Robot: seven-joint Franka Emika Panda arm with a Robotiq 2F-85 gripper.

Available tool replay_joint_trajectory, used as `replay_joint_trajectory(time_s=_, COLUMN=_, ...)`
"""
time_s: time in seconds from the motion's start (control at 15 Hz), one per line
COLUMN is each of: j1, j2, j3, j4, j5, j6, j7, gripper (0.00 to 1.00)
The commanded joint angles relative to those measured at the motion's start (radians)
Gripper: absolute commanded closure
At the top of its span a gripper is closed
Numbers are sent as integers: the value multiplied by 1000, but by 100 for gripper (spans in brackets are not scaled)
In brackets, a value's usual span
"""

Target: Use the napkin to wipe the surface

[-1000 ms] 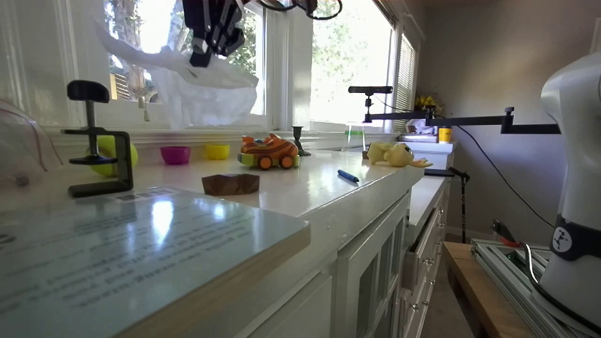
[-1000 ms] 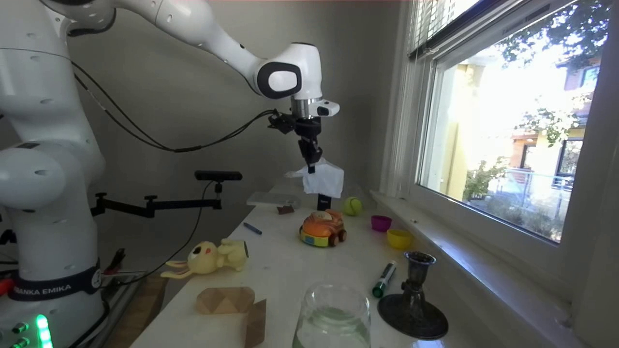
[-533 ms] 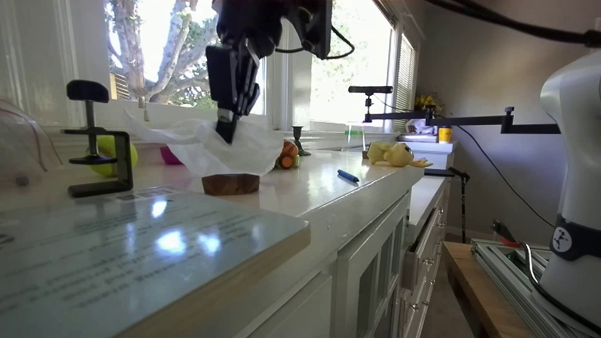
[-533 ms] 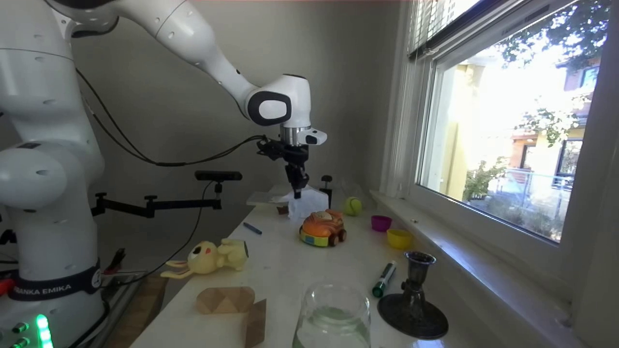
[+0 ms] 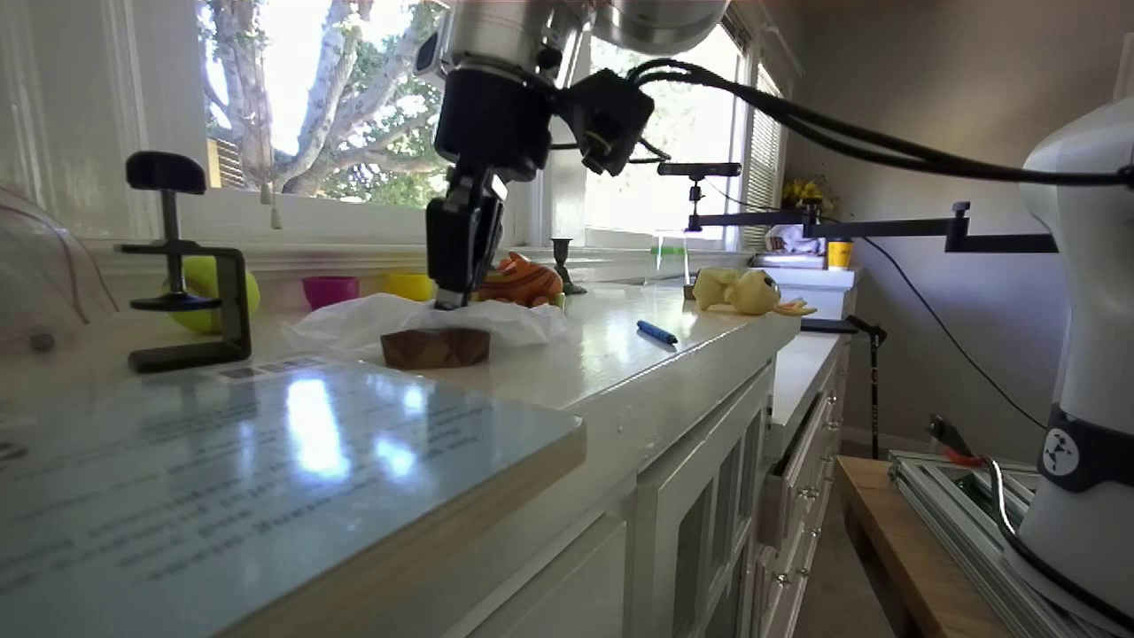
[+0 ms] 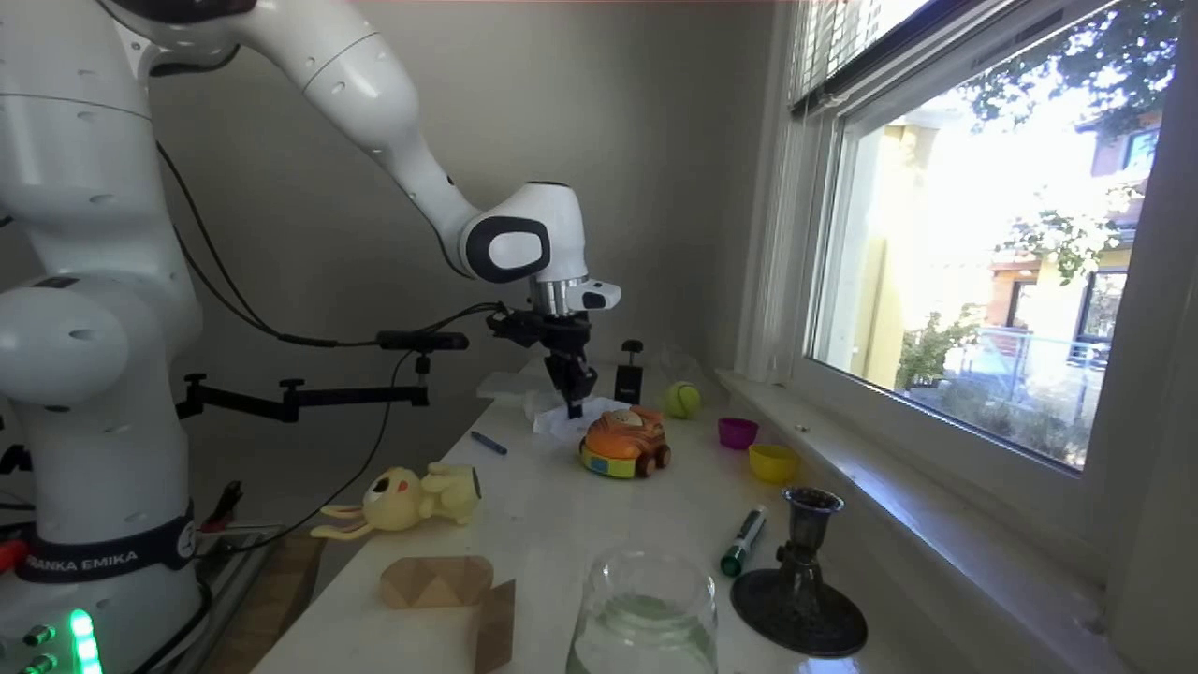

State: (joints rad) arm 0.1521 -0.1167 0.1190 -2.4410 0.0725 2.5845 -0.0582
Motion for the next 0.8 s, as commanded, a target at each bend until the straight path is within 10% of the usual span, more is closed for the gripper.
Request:
replay_joint_trajectory(time_s=0.0, j1=-13, j2=38, j3=6, j4=15, j5=-74, j6=47, j7=3, gripper=100)
replay_joint_trajectory(time_s=0.73, j1=-47, j2=193, j3=-23, j4=193, j5=-52, j6=5, j7=-23, gripper=100)
